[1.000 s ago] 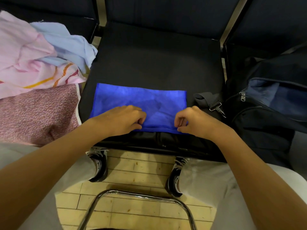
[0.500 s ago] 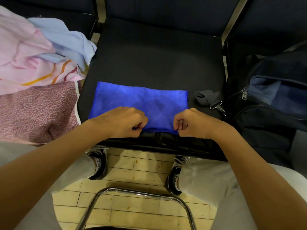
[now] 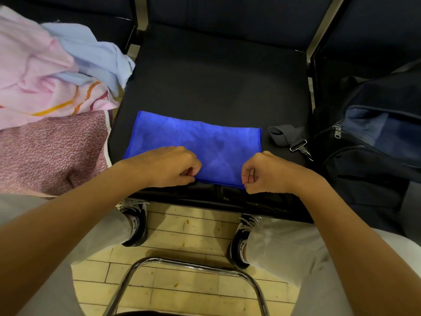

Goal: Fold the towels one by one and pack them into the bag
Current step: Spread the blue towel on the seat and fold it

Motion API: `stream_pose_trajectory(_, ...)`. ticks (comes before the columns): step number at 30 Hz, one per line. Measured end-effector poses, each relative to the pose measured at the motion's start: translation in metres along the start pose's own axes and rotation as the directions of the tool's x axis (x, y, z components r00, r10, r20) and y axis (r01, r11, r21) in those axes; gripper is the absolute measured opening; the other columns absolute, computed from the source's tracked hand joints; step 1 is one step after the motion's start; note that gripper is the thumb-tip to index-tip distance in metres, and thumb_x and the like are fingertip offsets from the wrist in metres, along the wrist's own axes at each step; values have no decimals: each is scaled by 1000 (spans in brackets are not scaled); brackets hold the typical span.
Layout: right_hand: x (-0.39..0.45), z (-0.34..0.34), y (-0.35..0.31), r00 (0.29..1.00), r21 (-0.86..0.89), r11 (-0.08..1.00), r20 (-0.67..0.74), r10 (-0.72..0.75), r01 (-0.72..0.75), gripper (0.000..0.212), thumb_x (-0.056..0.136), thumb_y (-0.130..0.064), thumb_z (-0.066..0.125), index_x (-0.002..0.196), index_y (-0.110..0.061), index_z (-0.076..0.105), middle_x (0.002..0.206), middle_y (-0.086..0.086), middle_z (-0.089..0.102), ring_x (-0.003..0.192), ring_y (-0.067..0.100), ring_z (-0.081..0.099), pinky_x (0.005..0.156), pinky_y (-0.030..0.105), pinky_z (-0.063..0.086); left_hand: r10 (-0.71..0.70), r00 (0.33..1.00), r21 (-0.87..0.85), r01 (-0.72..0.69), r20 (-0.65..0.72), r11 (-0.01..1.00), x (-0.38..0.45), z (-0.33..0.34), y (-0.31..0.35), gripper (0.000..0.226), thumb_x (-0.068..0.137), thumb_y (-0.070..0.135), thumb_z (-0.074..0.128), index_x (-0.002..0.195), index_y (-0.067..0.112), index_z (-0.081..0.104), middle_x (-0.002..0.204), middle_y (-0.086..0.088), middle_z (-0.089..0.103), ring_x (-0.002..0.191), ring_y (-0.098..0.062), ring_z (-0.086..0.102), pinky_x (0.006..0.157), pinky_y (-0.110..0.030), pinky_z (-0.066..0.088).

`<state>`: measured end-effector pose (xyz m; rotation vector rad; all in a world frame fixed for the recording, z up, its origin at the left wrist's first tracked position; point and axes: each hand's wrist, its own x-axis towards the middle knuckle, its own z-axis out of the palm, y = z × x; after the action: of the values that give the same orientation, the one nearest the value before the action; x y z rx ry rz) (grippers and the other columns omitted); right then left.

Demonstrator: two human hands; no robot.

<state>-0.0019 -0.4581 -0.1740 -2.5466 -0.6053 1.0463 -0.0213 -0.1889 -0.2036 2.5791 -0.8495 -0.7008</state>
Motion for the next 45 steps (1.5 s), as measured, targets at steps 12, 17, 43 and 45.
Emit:
stream_pose_trajectory(12, -1, 0, 4, 1000, -20, 1000, -1, 15, -15, 22, 77, -16, 77, 66, -30, 65, 68, -14, 65, 70, -4, 61, 69, 26, 56, -166, 976, -39, 173, 139, 984, -10, -17, -17, 24, 79, 31, 77, 70, 30, 55, 80, 11, 59, 77, -8, 56, 67, -34, 48)
stream_pose_trajectory(17, 0, 2, 3, 1000, -4, 1000, 15, 3, -3, 19, 78, -9, 74, 72, -27, 69, 71, -10, 67, 72, -7, 59, 62, 14, 48, -228, 958, -51, 240, 175, 969, -18, -19, -27, 30, 77, 27, 79, 68, 32, 52, 79, 9, 59, 77, -11, 57, 72, -39, 51)
stream_pose_trajectory(43, -7, -5, 9, 998, 54, 998, 47, 41, -43, 18, 79, -15, 80, 77, -30, 71, 79, -7, 70, 72, 1, 63, 68, 23, 54, -293, 932, 224, 245, 213, 943, -38, -23, -34, 26, 87, 24, 69, 70, 27, 50, 77, 11, 50, 82, -17, 59, 74, -34, 50)
stream_pose_trajectory(45, -7, -5, 8, 998, 57, 997, 45, 42, -45, 18, 79, -14, 80, 77, -29, 71, 79, -7, 70, 72, 0, 63, 66, 21, 52, -272, 939, 192, 233, 213, 953, -40, -26, -35, 21, 85, 27, 71, 74, 28, 53, 80, 11, 53, 82, -13, 57, 76, -32, 49)
